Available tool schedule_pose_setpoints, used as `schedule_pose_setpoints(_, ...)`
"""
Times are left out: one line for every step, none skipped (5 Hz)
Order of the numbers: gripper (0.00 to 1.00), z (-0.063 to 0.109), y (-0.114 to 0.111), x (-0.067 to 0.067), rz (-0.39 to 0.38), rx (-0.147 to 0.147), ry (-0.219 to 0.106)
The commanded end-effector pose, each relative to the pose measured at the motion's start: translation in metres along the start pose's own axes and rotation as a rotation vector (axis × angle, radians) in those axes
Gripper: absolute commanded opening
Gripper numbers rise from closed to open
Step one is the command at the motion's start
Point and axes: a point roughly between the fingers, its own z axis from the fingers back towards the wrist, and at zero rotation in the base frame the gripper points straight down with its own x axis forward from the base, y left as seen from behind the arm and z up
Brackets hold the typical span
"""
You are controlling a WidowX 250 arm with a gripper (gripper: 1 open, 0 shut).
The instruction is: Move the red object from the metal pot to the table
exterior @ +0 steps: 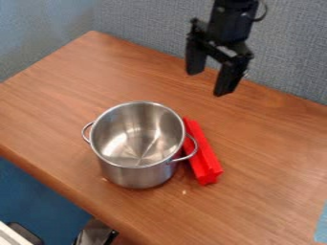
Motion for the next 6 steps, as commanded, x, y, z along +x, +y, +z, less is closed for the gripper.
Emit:
schedule_pose_setpoints(1.00,0.009,0.006,-0.035,0.001,0.013,-0.033)
schedule_pose_setpoints(1.00,0.010,-0.010,-0.047,0.033,-0.020,-0.005)
schedule_pose_setpoints(1.00,0.010,-0.024,-0.048,0.064,-0.063,0.029)
schedule_pose_setpoints(1.00,0.008,-0.041,-0.050,0.041,-0.075,0.073)
schedule_pose_setpoints(1.00,0.006,-0.063,-0.049,0.008,-0.074,0.113)
schedule_pose_setpoints(1.00,-0.003,-0.061,-0.050,0.020,-0.057,0.135)
